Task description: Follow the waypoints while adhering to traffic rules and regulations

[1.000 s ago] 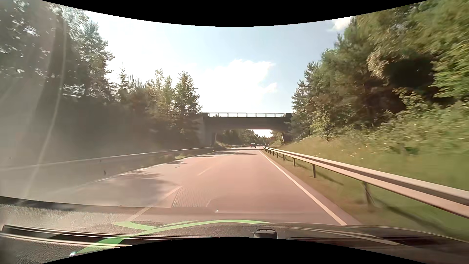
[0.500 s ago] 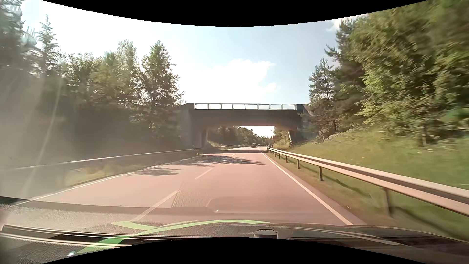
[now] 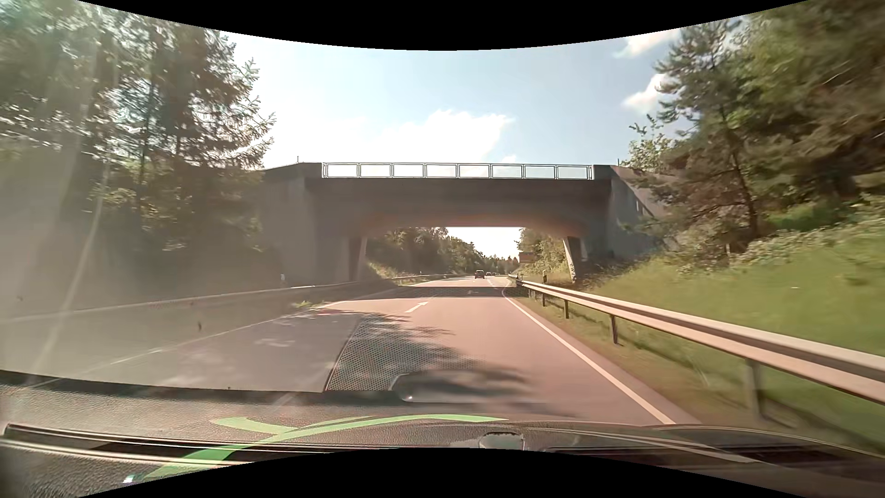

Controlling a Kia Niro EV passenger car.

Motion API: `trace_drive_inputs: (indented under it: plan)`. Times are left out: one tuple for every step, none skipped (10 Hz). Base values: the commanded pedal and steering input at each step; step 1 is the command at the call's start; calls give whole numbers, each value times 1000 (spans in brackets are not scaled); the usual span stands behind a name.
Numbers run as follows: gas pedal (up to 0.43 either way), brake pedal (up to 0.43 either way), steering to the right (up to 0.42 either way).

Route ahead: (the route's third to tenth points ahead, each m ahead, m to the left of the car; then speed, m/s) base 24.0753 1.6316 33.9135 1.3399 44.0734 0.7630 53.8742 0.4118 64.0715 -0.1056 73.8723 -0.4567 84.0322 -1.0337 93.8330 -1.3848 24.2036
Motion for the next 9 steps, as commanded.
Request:
trace_drive_inputs:
  plan:
    - [110,0,4]
    - [130,0,4]
    - [150,0,4]
    - [157,0,4]
    - [177,0,4]
    - [197,0,4]
    - [220,0,4]
    - [240,0,4]
    - [248,0,4]
